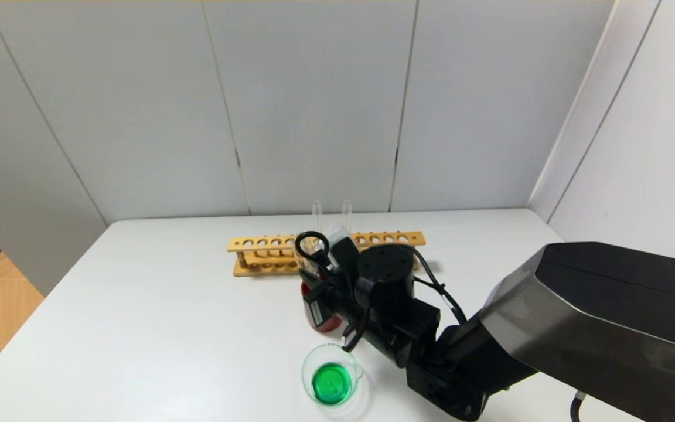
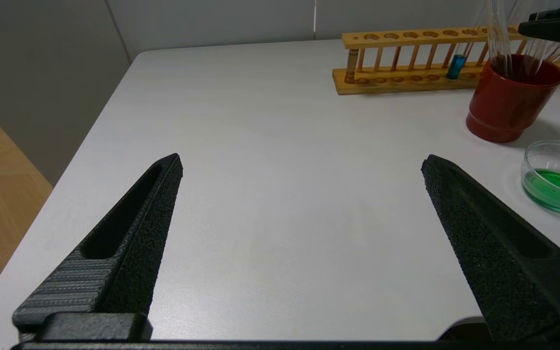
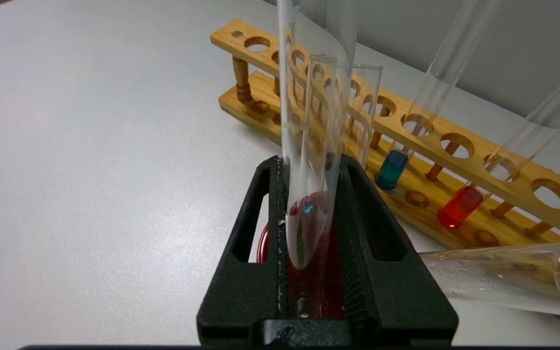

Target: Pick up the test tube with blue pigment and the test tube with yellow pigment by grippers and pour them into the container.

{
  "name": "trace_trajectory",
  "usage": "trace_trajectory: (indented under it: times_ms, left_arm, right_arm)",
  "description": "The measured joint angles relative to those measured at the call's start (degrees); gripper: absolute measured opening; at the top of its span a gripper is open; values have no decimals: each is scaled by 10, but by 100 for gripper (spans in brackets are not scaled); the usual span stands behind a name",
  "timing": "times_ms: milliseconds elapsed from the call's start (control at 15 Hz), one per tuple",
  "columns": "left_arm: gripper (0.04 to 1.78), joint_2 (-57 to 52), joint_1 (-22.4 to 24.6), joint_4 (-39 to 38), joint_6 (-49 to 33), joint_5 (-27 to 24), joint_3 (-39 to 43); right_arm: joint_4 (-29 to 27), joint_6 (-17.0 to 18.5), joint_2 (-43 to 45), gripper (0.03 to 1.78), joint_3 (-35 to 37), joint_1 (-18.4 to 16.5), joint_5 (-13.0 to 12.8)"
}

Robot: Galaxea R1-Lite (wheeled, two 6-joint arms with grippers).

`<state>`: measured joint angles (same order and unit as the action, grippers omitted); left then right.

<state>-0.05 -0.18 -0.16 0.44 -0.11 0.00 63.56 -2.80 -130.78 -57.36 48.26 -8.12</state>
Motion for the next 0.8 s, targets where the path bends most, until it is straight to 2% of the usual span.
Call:
trace_trajectory:
  times_ms: [200, 400, 533, 667, 800]
  left_arm:
    - [174, 0, 0, 0, 0, 0, 0]
    - [174, 0, 0, 0, 1, 0, 0]
    - [174, 0, 0, 0, 1, 0, 0]
    - [174, 0, 0, 0, 0, 0, 0]
    - [174, 0, 0, 0, 0, 0, 0]
  right_arm:
    - [0, -1, 0, 72, 1, 1, -3]
    - [2, 0, 3, 124, 5, 0, -4]
    - [7, -1, 10, 150, 5, -1, -3]
    - [8, 0, 28, 167, 0, -4, -3]
    - [4, -15, 64, 174, -7, -17, -5]
